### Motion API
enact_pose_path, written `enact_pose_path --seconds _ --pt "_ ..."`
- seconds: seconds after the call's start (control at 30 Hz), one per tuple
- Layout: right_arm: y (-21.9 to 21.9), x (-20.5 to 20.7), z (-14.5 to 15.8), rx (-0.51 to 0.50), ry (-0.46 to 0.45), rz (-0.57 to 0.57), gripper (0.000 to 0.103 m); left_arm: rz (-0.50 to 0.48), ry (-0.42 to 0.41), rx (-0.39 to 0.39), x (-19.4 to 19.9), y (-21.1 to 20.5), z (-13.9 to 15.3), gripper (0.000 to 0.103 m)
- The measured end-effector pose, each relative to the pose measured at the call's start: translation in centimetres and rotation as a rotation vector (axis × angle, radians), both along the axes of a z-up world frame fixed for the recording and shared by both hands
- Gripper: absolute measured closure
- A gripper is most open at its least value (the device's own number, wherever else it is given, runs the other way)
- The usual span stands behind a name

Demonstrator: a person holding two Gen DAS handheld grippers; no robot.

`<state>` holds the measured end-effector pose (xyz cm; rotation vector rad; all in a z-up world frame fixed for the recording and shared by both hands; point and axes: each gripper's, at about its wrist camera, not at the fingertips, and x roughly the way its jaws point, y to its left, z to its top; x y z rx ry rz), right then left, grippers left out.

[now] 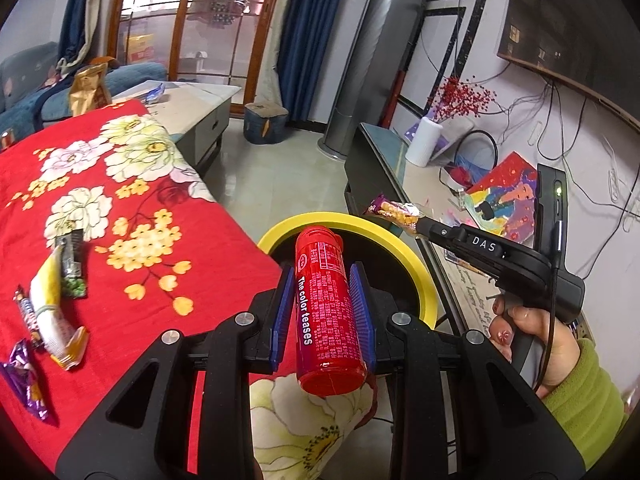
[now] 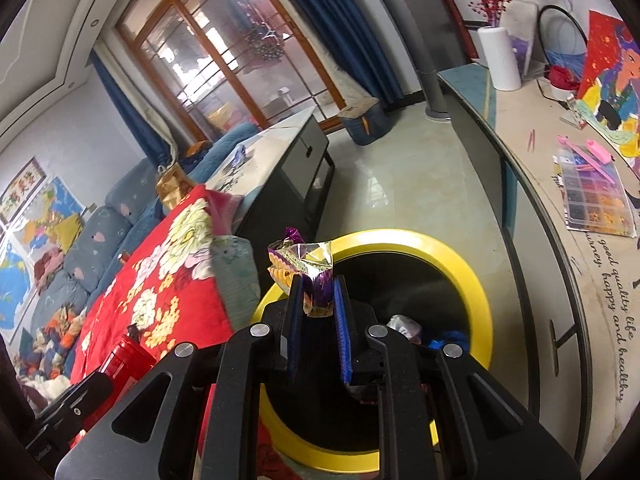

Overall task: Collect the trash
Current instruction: 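Carry the red bottle and foil wrapper with both tools over the yellow bin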

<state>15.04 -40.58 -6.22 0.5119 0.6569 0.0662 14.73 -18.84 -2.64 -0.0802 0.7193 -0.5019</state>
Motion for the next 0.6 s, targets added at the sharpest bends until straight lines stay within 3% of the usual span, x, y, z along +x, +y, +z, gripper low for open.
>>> enact_pose_path --seconds 0.6 --pt "-2.3 0.0 -1.7 -0.066 0.034 -0.089 0.088 -0.080 -0.002 0.021 1.9 -4.5 -2.2 0.081"
